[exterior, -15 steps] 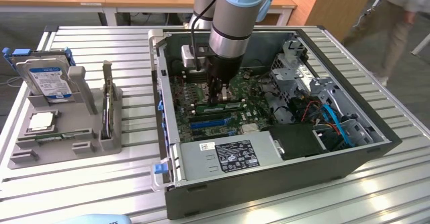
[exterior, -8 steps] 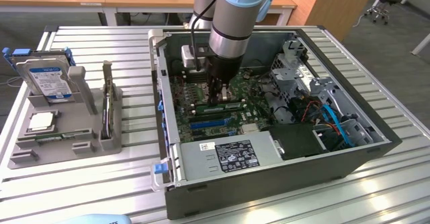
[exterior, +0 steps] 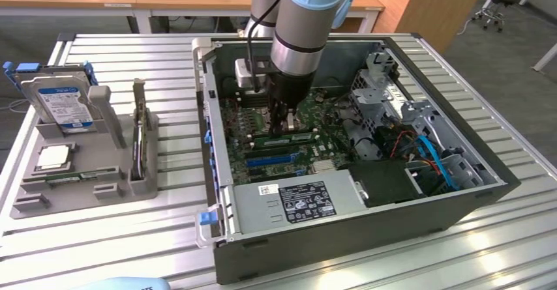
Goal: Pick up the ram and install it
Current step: 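Press down the ram until it locks into place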
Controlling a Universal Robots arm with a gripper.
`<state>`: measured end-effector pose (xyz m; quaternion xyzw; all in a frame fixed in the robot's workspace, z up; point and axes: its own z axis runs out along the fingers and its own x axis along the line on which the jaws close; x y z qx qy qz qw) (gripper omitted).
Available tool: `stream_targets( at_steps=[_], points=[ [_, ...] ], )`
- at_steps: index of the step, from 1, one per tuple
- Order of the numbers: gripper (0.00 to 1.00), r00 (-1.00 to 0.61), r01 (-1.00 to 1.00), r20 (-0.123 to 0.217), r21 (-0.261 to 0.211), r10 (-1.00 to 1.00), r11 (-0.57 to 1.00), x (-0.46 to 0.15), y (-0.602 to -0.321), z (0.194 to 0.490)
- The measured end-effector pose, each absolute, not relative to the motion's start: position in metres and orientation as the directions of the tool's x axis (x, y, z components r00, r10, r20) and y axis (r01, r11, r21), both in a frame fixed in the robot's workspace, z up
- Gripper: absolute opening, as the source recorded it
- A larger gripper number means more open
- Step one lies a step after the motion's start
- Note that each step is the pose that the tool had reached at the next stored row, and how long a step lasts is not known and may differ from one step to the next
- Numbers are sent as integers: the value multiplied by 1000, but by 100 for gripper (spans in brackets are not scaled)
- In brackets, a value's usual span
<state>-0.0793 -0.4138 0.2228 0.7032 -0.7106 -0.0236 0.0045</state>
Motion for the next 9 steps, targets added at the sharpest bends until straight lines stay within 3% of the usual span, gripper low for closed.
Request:
stream_targets(
  at_steps=[9],
  points=[
    [10,-11,-999,-27,40,-1000,10,-79,-414,222]
  ],
)
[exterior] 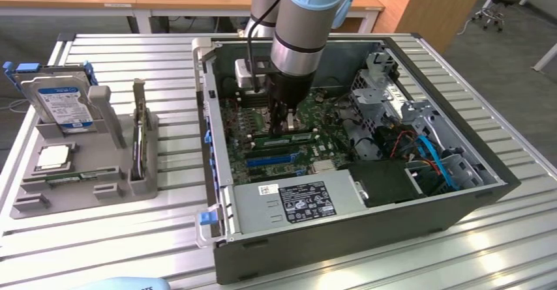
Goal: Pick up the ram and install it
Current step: 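Press down the ram until it locks into place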
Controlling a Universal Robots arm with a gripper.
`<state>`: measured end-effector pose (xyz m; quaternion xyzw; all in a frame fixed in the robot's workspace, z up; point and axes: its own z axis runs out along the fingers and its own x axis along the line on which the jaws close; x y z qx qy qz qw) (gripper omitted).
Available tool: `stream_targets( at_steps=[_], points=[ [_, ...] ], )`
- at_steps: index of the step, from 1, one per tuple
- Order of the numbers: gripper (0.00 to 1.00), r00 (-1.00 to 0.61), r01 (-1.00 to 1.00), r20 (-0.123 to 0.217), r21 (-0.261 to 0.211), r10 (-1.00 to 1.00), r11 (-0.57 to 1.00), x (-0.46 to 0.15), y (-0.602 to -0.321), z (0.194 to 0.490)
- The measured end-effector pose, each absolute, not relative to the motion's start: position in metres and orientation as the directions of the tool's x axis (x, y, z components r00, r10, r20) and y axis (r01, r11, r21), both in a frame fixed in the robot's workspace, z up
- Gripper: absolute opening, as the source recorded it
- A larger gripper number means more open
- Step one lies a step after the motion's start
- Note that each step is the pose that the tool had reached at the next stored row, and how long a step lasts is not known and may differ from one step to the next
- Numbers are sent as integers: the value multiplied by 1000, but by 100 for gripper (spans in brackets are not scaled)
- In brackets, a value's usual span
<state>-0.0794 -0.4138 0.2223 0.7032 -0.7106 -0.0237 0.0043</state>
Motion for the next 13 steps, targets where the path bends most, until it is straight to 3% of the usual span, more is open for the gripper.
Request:
stream_targets(
  at_steps=[13],
  points=[
    [10,-11,-999,-28,39,-1000,10,-79,-414,225]
  ],
)
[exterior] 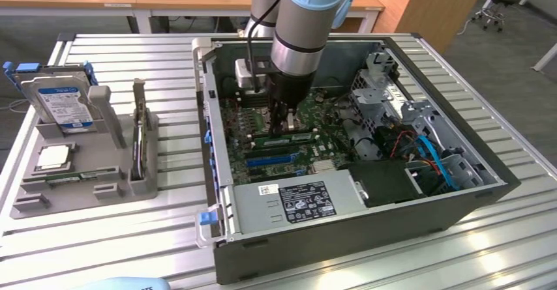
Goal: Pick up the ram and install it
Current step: 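Press down the ram until it locks into place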
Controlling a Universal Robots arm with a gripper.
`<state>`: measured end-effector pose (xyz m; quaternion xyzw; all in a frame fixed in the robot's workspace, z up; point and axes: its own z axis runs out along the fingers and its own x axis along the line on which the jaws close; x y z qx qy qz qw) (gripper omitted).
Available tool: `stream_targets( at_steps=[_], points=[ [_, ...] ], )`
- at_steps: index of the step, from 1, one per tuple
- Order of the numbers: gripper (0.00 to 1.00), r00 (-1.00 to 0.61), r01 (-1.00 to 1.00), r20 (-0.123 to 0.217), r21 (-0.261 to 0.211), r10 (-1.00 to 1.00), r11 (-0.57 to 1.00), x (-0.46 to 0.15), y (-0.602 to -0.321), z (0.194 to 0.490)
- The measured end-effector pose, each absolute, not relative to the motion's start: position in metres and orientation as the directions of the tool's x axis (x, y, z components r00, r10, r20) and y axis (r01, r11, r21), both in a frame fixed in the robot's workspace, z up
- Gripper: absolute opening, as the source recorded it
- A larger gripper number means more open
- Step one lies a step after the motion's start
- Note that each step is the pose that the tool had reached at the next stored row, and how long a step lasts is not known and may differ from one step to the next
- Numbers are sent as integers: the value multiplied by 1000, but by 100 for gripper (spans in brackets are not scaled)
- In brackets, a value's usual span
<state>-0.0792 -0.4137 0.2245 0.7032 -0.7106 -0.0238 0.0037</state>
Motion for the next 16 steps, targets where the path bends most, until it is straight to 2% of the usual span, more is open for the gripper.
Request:
stream_targets(
  at_steps=[16],
  points=[
    [10,-11,-999,-27,40,-1000,10,-79,-414,249]
  ],
)
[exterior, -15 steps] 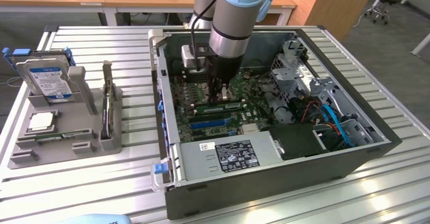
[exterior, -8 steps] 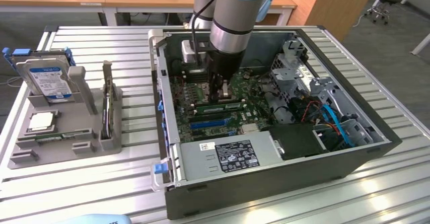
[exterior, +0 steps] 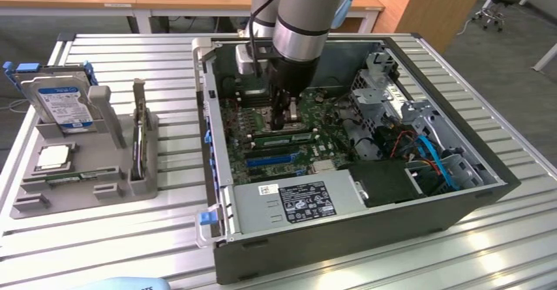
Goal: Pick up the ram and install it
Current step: 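Press down the ram until it locks into place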
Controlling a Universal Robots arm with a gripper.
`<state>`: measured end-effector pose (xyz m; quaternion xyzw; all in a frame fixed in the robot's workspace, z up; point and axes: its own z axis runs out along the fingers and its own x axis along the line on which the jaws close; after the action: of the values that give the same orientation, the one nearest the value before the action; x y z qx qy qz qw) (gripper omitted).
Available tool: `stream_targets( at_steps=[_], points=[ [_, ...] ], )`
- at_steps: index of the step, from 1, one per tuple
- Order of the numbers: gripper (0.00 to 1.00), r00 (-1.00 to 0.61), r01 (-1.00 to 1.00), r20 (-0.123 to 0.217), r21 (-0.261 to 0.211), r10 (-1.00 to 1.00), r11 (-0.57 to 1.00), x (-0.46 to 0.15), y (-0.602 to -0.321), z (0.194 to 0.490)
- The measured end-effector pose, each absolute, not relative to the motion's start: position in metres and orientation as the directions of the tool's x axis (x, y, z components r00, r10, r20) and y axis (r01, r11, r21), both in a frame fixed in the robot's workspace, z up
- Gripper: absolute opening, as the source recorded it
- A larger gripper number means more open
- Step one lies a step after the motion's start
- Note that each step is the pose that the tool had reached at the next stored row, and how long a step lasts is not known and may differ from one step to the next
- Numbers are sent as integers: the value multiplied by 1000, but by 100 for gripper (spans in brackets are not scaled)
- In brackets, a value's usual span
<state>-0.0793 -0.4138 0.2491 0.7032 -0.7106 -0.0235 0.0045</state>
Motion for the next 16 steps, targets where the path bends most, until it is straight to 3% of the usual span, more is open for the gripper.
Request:
stream_targets(
  at_steps=[16],
  points=[
    [10,-11,-999,-26,40,-1000,10,-73,-414,253]
  ],
)
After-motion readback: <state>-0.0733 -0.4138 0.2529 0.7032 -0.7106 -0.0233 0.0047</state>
